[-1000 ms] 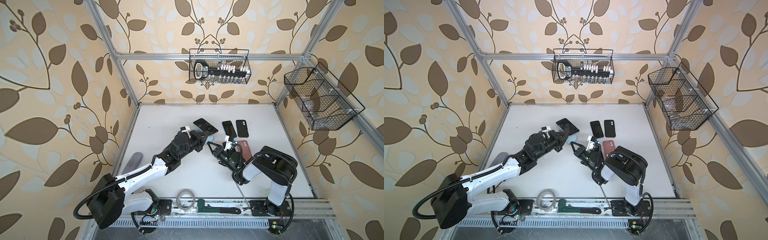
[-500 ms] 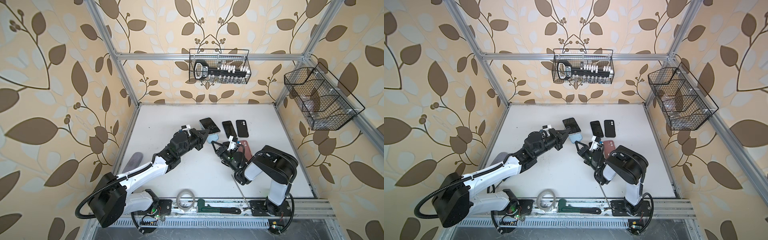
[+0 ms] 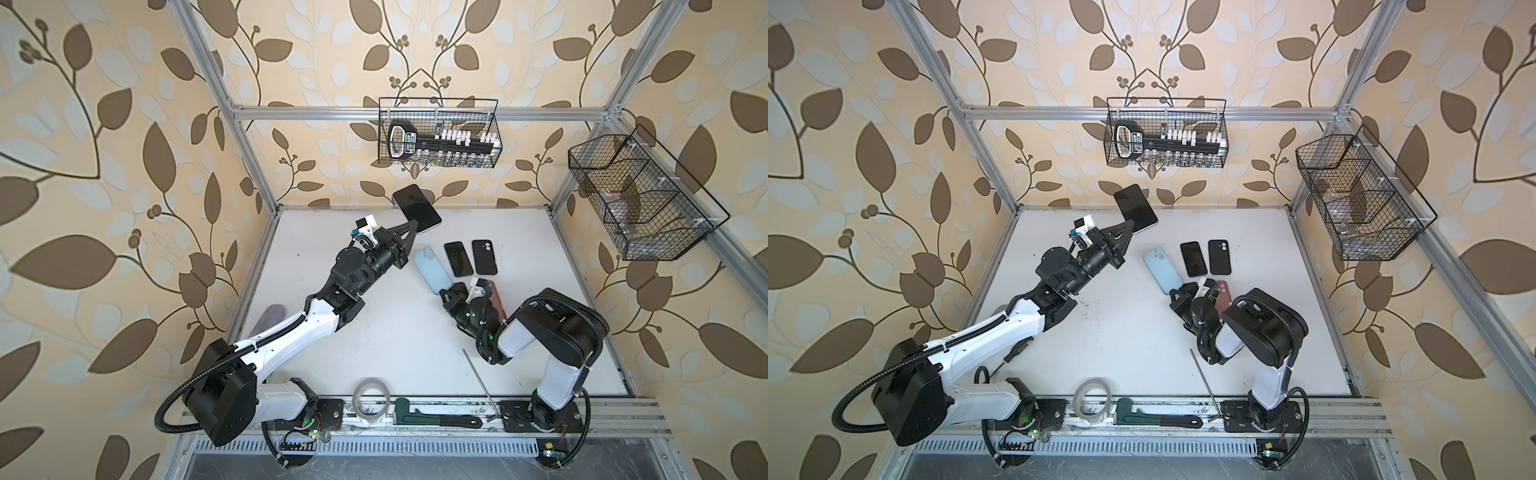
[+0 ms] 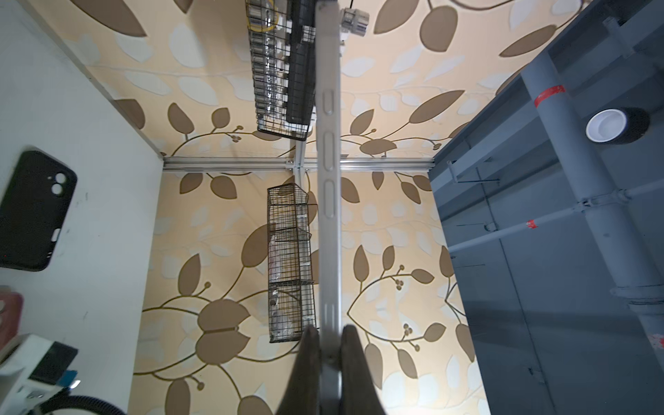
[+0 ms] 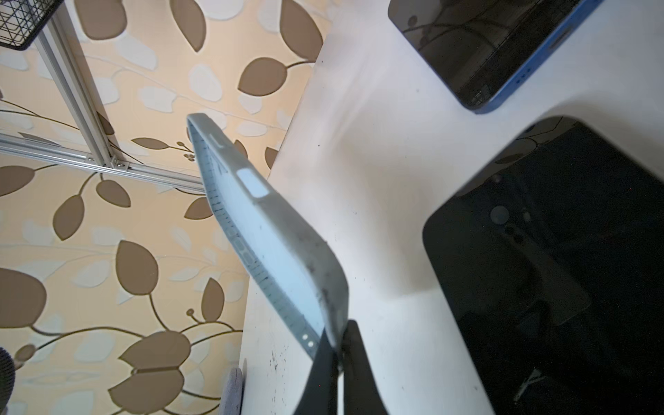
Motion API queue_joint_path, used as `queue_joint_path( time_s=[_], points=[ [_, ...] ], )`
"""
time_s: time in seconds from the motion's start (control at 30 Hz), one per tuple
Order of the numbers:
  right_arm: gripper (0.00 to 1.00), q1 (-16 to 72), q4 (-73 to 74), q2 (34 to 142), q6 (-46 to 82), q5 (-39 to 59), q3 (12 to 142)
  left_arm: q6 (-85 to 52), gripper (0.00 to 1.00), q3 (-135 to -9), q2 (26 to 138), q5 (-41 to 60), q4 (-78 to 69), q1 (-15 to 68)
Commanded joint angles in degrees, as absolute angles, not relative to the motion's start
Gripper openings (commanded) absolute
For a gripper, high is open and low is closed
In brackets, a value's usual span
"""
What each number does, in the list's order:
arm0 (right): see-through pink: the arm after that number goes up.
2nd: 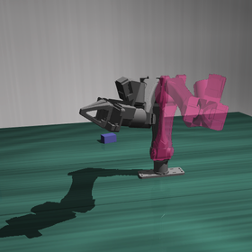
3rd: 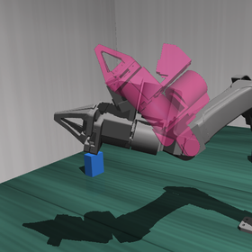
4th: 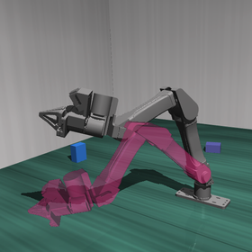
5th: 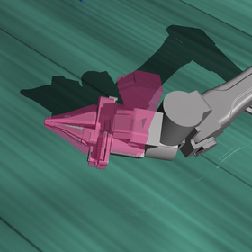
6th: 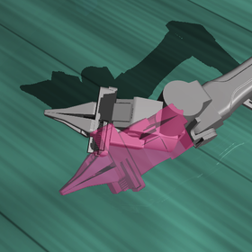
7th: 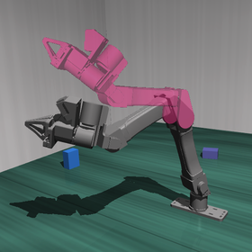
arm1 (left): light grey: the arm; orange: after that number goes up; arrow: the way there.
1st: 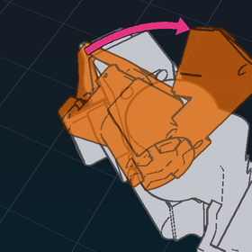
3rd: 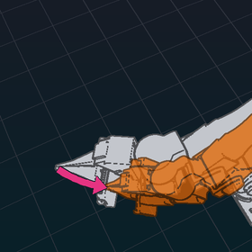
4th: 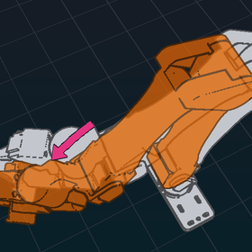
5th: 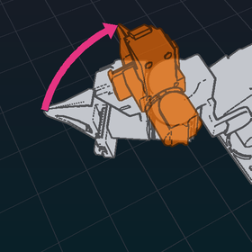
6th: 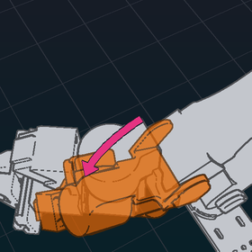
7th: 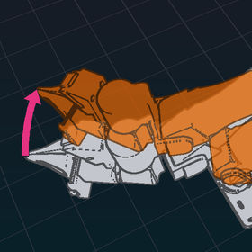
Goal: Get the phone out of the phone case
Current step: 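Lower the case with the right gripper while the left gripper lifts the phone, then open the right gripper to release the light-blue case on the table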
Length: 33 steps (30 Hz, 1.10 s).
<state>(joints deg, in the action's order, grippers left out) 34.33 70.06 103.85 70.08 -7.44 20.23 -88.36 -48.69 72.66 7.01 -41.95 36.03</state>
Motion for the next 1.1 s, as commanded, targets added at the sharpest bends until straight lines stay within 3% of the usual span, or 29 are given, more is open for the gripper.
queue_joint_path(
  time_s=[0.0, 0.1, 0.2, 0.33, 0.57, 0.9, 1.07],
  points=[
    [0.0, 34.0, 64.4, 102.3, 70.5, -6.7, 23.1, -80.0, 0.0, -52.8, 70.5, 9.3, -38.7, 36.0],
    [0.02, 33.7, 61.8, 102.5, 71.2, -6.4, 25.2, -75.5, 0.0, -52.6, 68.8, 9.4, -34.3, 35.4],
    [0.13, 33.5, 58.5, 102.6, 71.0, -6.1, 27.3, -72.2, 0.0, -52.3, 66.5, 9.8, -30.0, 34.0],
    [0.18, 33.4, 55.7, 102.8, 71.0, -6.5, 29.2, -69.7, 0.0, -51.7, 64.3, 12.2, -25.9, 30.8],
    [0.19, 34.3, 52.1, 103.4, 70.9, -7.7, 31.5, -69.0, 0.0, -47.8, 62.6, 17.4, -24.8, 24.1],
    [0.43, 37.9, 38.4, 98.8, 65.2, -13.7, 34.3, -66.1, 0.0, -42.5, 62.8, 22.9, -23.6, 18.3],
    [0.49, 39.3, 31.7, 94.5, 61.5, -18.4, 33.9, -62.0, 0.0, -42.4, 62.1, 23.0, -17.7, 18.3]
  ],
)
